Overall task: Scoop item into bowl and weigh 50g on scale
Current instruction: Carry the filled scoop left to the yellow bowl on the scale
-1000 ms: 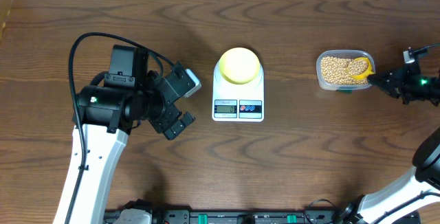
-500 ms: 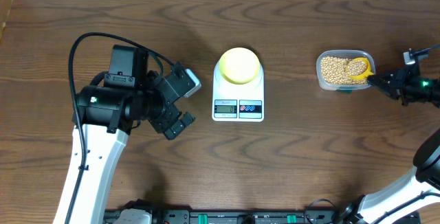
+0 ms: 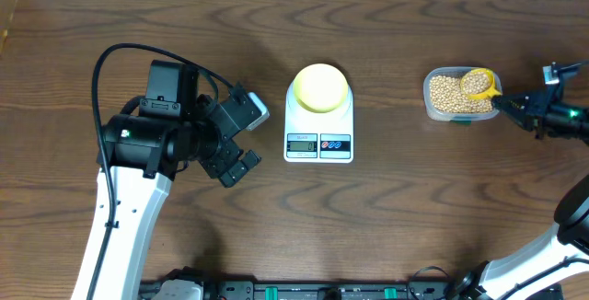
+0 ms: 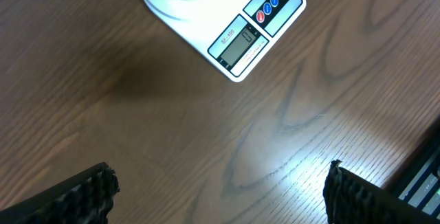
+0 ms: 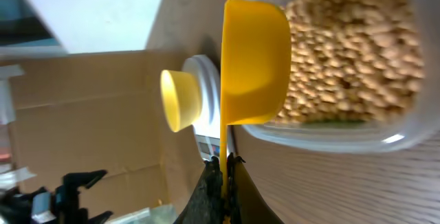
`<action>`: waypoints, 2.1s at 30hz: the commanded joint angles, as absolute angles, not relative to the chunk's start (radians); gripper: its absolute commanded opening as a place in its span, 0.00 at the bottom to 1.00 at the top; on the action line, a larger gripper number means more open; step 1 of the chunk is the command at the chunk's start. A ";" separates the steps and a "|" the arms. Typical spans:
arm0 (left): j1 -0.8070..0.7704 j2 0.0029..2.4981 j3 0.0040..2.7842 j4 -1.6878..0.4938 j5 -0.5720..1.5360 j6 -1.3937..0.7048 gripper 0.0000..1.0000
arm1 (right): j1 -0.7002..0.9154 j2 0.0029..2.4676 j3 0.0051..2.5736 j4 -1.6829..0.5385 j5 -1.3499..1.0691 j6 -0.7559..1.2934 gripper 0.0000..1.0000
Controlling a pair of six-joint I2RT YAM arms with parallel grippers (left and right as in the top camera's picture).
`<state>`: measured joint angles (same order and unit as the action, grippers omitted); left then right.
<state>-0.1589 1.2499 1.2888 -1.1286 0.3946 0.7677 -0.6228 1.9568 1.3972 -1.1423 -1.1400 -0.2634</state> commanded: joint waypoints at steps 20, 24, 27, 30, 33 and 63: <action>-0.155 1.250 1.280 -1.132 0.411 0.785 0.98 | -0.422 1.964 1.392 -1.167 -1.373 -0.304 0.01; -0.155 1.250 1.281 -1.132 0.411 0.785 0.98 | -0.357 1.964 1.392 -1.153 -1.375 -0.279 0.01; -0.155 1.250 1.280 -1.132 0.411 0.785 0.98 | -0.305 1.964 1.392 -1.136 -1.384 -0.258 0.01; -0.155 1.250 1.281 -1.132 0.411 0.785 0.98 | -0.260 1.964 1.392 -1.118 -1.384 -0.257 0.01; -0.155 1.250 1.280 -1.132 0.411 0.785 0.98 | -0.220 1.964 1.392 -1.067 -1.383 -0.187 0.01; -0.155 1.250 1.280 -1.132 0.411 0.785 0.98 | 0.078 1.962 1.398 -0.694 -1.171 -0.013 0.01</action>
